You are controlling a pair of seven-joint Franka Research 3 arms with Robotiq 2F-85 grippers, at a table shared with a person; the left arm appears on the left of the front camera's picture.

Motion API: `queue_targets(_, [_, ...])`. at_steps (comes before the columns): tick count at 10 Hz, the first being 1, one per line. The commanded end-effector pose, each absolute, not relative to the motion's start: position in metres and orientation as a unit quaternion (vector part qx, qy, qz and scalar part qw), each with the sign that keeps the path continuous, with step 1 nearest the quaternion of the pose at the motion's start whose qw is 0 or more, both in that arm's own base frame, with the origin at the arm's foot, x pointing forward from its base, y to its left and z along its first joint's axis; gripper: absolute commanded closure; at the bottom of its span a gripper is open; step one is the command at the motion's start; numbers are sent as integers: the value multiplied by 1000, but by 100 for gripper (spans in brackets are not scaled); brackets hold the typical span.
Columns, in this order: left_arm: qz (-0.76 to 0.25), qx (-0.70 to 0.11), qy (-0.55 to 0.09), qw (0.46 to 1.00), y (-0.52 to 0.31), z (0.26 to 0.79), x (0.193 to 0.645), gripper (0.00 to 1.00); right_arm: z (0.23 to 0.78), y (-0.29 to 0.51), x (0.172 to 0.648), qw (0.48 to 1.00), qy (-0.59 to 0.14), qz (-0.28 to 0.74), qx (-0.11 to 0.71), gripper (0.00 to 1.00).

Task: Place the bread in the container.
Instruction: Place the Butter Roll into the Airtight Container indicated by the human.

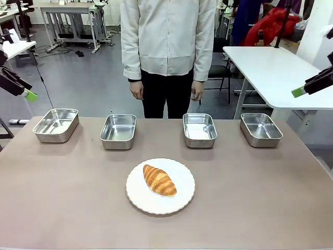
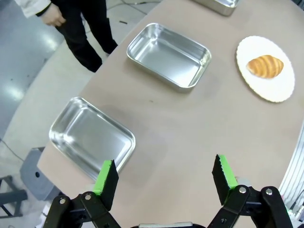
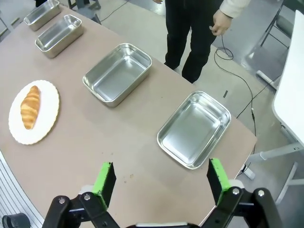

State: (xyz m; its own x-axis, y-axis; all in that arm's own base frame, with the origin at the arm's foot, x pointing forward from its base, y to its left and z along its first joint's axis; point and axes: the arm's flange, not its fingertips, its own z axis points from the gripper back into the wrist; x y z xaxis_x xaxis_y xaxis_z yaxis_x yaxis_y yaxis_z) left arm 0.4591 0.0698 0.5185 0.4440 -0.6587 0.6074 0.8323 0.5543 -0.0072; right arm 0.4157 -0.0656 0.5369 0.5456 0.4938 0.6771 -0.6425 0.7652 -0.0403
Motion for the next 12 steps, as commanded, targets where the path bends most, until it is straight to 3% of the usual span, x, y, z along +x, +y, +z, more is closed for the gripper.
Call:
queue_targets(1, [-448, -165, -291, 829, 80, 526, 457, 0, 548, -77, 420, 867, -360, 326, 112, 0])
queue_targets(6, [-444, -231, -334, 799, 127, 555, 444, 0, 577, -104, 422, 849, -408, 310, 129, 0])
queue_targets(12, [-418, -253, -367, 792, 138, 577, 423, 0, 590, -121, 422, 838, -425, 304, 158, 0])
